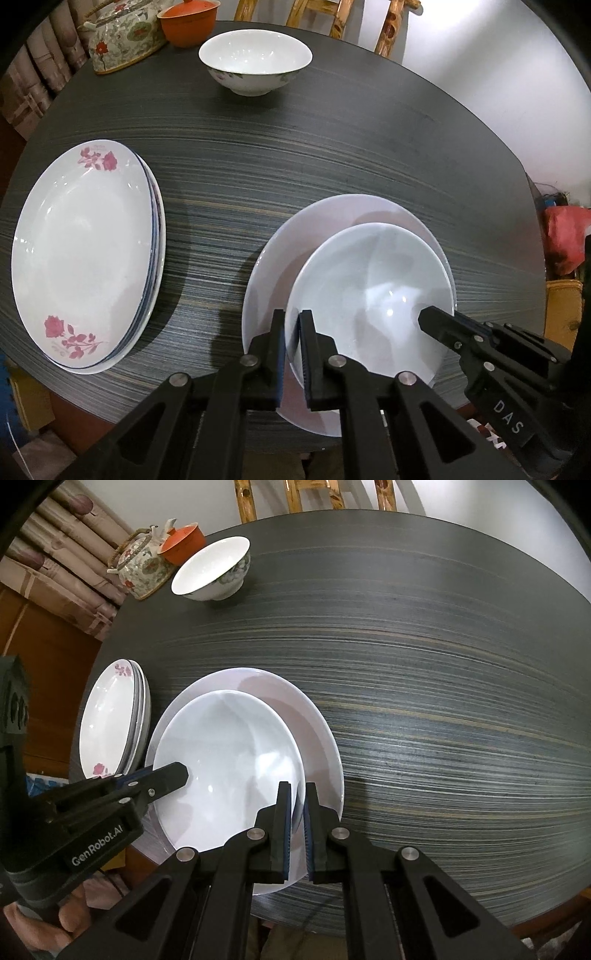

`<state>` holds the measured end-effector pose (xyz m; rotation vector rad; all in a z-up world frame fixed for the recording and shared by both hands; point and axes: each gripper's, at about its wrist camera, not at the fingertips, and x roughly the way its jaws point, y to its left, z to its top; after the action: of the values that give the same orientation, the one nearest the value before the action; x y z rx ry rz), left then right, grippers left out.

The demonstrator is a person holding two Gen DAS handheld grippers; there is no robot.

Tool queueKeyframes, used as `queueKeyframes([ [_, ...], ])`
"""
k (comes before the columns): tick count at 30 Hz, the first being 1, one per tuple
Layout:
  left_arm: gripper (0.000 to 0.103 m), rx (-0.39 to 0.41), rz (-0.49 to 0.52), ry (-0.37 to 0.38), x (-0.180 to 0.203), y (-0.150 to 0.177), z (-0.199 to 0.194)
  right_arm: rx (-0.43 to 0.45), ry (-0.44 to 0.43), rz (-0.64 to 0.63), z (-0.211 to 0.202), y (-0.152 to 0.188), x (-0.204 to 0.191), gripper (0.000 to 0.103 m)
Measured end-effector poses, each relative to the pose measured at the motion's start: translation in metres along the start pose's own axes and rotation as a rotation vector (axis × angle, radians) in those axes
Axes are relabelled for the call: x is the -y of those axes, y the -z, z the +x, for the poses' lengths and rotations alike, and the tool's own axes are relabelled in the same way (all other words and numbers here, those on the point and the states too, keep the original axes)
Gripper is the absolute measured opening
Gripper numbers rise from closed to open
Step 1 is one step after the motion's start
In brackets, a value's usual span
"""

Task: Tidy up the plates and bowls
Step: 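Carry the white bowl with the right tool and lower it into the first bowl, then open the right tool and lift it away from the nested bowls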

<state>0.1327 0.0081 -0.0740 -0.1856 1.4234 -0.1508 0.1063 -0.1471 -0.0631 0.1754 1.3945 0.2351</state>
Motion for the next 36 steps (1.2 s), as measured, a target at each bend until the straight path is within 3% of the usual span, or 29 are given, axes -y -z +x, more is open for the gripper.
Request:
queueKeyframes([
  [20, 0.008, 0.030, 0.027, -0.047, 0.011, 0.007, -0.003, 0.002, 0.002, 0.019, 0.003, 0.001, 0.003, 0.010],
  [22, 0.009, 0.033, 0.032, -0.053, 0.012, 0.007, -0.003, 0.004, -0.003, 0.025, 0.002, 0.001, 0.003, 0.013],
  [24, 0.013, 0.046, 0.036, -0.067, 0.012, 0.006, -0.008, 0.011, -0.001, 0.028, 0.000, 0.000, 0.003, 0.022],
  [27, 0.019, 0.063, 0.038, -0.065, 0.012, 0.006, -0.014, 0.020, 0.003, 0.021, -0.003, -0.002, 0.000, 0.023],
  [36, 0.020, 0.088, 0.021, -0.037, 0.004, 0.008, -0.034, 0.036, -0.006, 0.026, -0.011, -0.003, 0.001, 0.024],
])
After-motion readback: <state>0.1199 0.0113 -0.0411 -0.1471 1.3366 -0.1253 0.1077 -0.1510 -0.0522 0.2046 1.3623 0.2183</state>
